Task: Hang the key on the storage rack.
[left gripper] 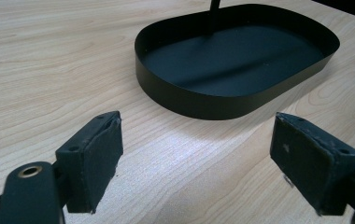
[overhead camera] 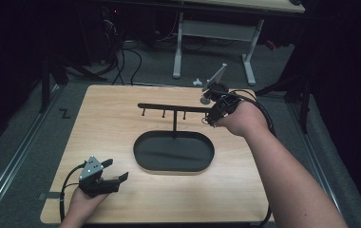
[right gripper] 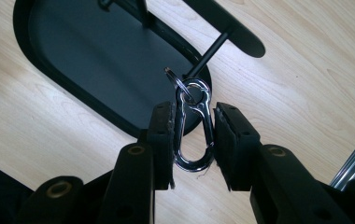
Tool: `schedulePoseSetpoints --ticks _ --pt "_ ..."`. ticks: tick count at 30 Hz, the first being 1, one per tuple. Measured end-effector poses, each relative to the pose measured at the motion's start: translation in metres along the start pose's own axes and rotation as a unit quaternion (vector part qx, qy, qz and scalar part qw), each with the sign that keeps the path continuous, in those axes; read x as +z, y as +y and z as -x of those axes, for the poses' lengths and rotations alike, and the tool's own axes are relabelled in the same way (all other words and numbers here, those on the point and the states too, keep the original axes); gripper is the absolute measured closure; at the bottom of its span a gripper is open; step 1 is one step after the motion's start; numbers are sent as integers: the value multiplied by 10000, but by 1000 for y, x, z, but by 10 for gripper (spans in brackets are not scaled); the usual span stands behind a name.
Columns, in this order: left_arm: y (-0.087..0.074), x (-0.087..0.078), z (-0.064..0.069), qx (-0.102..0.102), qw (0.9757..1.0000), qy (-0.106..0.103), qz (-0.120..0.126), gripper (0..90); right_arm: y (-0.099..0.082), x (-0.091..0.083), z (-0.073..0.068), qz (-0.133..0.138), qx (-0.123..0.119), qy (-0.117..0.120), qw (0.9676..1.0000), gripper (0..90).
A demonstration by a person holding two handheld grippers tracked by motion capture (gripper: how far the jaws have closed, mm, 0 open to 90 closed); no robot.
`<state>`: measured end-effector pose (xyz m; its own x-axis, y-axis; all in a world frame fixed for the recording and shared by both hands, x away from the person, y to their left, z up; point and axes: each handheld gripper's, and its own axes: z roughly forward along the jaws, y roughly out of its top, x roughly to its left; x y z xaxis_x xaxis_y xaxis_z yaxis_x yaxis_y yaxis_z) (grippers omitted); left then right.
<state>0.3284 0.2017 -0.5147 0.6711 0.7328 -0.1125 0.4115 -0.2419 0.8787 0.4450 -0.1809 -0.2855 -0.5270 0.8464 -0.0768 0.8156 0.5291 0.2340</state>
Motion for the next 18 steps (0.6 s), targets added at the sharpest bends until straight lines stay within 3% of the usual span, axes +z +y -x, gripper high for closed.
schedulePoseSetpoints --ticks 18 --pt "0 0 -1 -9 10000 13 1 176 10 8 13 41 110 12 9999 688"
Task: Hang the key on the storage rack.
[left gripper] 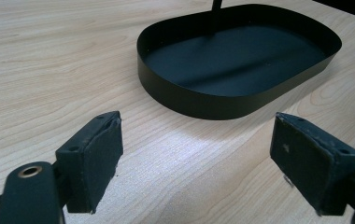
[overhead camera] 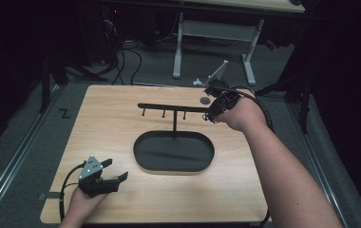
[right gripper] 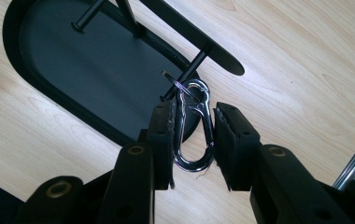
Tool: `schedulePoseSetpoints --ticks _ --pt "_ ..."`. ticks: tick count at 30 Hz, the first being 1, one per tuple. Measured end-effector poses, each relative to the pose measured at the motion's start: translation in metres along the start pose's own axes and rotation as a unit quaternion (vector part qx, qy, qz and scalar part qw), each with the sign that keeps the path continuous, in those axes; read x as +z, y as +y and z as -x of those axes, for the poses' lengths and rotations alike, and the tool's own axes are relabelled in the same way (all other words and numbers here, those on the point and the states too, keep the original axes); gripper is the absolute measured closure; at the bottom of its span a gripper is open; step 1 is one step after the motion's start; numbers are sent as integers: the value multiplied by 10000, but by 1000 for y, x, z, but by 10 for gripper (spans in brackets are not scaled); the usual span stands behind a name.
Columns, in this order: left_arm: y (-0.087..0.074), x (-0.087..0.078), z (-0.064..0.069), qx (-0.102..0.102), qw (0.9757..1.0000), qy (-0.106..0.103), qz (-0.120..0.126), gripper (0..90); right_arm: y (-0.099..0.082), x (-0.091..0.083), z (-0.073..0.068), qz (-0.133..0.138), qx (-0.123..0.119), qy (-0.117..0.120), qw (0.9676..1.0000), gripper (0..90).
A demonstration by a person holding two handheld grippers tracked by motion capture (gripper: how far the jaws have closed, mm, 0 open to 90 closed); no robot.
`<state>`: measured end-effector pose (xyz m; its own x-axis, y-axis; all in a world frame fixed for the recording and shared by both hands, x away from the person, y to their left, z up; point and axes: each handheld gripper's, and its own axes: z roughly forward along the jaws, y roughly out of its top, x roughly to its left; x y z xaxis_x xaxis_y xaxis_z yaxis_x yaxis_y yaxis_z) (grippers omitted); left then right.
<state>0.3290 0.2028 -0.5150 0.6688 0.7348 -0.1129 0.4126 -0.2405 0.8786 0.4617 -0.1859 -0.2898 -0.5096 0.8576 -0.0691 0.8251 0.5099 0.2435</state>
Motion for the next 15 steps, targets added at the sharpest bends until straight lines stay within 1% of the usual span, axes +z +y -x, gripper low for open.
schedulePoseSetpoints --ticks 2,6,8,9,12,13,15 --pt "0 0 0 10 10000 -6 -9 176 1 0 1 -31 58 5 10000 688" --pt "0 1 1 20 10000 -5 -17 176 1 0 4 -3 35 -16 10000 688" --pt "0 1 0 18 10000 -6 -33 176 1 1 6 5 123 -4 9999 688" --pt "0 1 0 16 10000 -4 -34 177 2 1 7 21 83 10 10000 688" --pt "0 1 0 20 10000 1 -32 176 2 4 7 25 72 -4 10000 688" --pt "0 1 0 20 10000 -1 -33 177 2 4 7 2 116 0 9999 688" --pt "0 1 1 20 10000 2 -29 176 3 6 7 2 106 1 9999 687"
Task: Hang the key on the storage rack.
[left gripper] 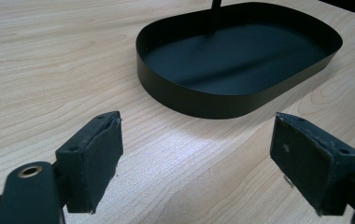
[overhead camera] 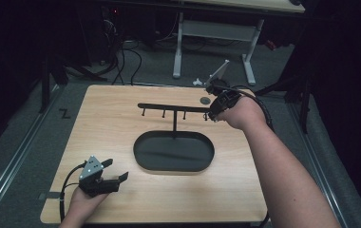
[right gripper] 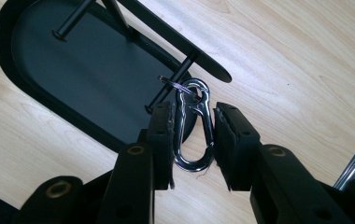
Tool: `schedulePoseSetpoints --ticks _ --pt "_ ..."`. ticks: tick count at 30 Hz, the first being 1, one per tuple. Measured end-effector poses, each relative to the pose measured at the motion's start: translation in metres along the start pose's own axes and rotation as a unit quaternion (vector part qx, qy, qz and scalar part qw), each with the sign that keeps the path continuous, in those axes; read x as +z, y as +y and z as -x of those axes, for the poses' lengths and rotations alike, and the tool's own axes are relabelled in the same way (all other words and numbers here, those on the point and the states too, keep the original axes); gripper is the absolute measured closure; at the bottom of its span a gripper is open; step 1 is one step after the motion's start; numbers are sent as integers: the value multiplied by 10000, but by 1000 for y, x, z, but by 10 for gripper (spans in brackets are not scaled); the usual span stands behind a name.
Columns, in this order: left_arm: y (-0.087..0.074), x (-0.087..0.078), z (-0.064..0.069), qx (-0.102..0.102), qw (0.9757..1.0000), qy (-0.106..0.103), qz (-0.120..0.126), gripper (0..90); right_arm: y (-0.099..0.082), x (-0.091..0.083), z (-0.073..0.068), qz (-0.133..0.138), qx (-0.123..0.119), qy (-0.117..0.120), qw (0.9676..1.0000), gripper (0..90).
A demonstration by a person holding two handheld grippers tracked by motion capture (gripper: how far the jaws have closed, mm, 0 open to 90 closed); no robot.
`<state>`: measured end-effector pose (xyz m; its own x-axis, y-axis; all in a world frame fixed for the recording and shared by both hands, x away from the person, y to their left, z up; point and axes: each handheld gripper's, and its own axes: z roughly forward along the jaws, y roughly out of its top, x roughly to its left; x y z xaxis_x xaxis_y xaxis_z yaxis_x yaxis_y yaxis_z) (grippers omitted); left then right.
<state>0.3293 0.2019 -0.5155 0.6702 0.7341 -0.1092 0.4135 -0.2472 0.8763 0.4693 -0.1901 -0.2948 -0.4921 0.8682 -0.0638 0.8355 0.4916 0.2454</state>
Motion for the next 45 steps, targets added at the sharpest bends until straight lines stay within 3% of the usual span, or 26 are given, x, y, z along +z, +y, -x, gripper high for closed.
schedulePoseSetpoints --ticks 34,35,36,45 --pt "0 1 1 13 10000 -18 6 176 -6 -4 1 86 87 -94 9999 671" --pt "0 1 1 12 10000 -19 2 176 -7 -4 0 69 171 -102 9998 668" --pt "0 1 1 13 10000 -21 1 176 -7 -4 1 104 76 -103 9999 664" --pt "0 1 2 14 10000 -34 -8 176 -14 3 2 80 195 -124 9997 596"
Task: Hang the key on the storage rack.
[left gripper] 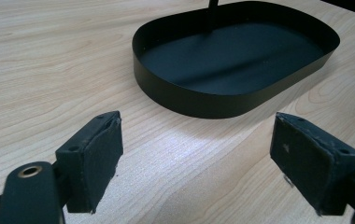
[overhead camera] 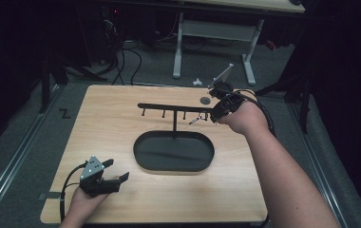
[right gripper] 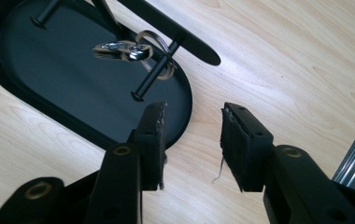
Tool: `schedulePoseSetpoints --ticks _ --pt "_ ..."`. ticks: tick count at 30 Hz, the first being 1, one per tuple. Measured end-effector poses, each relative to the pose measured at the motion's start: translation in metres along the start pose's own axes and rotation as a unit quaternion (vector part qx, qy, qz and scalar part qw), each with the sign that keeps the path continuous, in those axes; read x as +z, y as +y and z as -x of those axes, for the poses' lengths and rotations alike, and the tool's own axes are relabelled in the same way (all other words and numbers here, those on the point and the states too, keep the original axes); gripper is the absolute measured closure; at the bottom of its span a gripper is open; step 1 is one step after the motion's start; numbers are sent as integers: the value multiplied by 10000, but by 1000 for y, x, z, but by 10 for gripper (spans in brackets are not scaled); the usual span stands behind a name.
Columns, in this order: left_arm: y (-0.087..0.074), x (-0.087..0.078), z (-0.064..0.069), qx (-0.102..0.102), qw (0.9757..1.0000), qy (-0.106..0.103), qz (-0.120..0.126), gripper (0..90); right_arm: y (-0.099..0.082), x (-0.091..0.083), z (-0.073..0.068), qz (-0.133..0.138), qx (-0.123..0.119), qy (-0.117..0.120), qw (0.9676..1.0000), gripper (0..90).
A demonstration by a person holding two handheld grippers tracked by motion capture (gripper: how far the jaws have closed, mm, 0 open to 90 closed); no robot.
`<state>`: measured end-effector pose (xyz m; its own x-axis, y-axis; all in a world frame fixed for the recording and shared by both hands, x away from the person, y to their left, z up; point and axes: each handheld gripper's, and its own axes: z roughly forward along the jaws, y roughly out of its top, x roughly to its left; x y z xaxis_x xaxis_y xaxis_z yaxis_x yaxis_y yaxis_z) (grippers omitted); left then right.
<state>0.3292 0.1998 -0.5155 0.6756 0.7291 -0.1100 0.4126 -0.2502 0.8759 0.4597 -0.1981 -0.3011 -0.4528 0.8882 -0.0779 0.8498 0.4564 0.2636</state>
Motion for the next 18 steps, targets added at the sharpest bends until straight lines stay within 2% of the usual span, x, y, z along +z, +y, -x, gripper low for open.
schedulePoseSetpoints --ticks 6,18 --pt "0 0 0 9 10000 -11 -9 176 -8 9 1 28 142 -15 9999 557" --pt "0 1 1 27 10000 -38 -26 177 -36 34 8 6 297 -6 9996 524"
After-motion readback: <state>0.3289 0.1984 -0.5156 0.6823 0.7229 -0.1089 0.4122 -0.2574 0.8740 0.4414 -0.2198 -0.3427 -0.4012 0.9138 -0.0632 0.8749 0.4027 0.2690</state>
